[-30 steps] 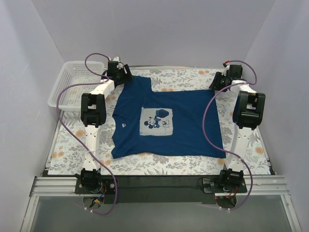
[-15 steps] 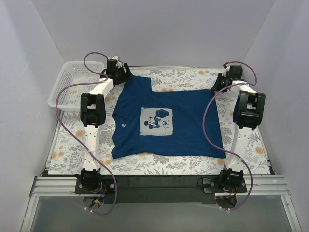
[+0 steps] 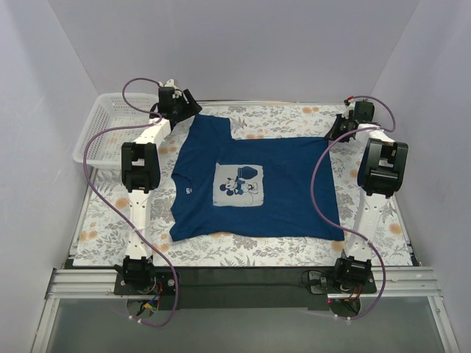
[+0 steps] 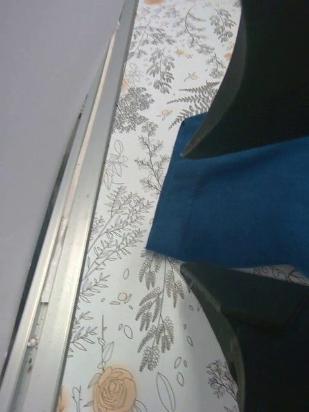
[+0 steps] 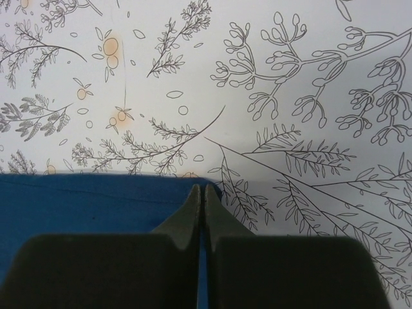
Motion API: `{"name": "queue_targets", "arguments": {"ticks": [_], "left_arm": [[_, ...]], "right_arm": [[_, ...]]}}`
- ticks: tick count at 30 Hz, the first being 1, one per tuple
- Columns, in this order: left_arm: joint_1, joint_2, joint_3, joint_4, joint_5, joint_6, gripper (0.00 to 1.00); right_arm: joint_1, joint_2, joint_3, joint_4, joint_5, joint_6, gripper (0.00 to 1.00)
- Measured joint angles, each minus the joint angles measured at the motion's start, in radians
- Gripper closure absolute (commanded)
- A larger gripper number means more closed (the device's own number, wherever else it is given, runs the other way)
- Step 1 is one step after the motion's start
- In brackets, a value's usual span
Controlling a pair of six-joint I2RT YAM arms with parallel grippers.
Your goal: Fold and stack the t-shirts
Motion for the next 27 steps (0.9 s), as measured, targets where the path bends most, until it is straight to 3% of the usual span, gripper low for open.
{"name": "queue_targets", "arguments": {"ticks": [8,27], "left_arm": [[-0.002,0.057,0.034,0.079,0.009,-0.047,0.48],[-0.014,0.104,0.072,0.048,-0.05,-0.047,0.5]], "right_arm": [[-0.005,-0.024,-0.056,0.032,-0.052,-0.011,0.99],[-0.005,-0.031,-0.073,0.035,-0.088,-0.014,0.99]]}}
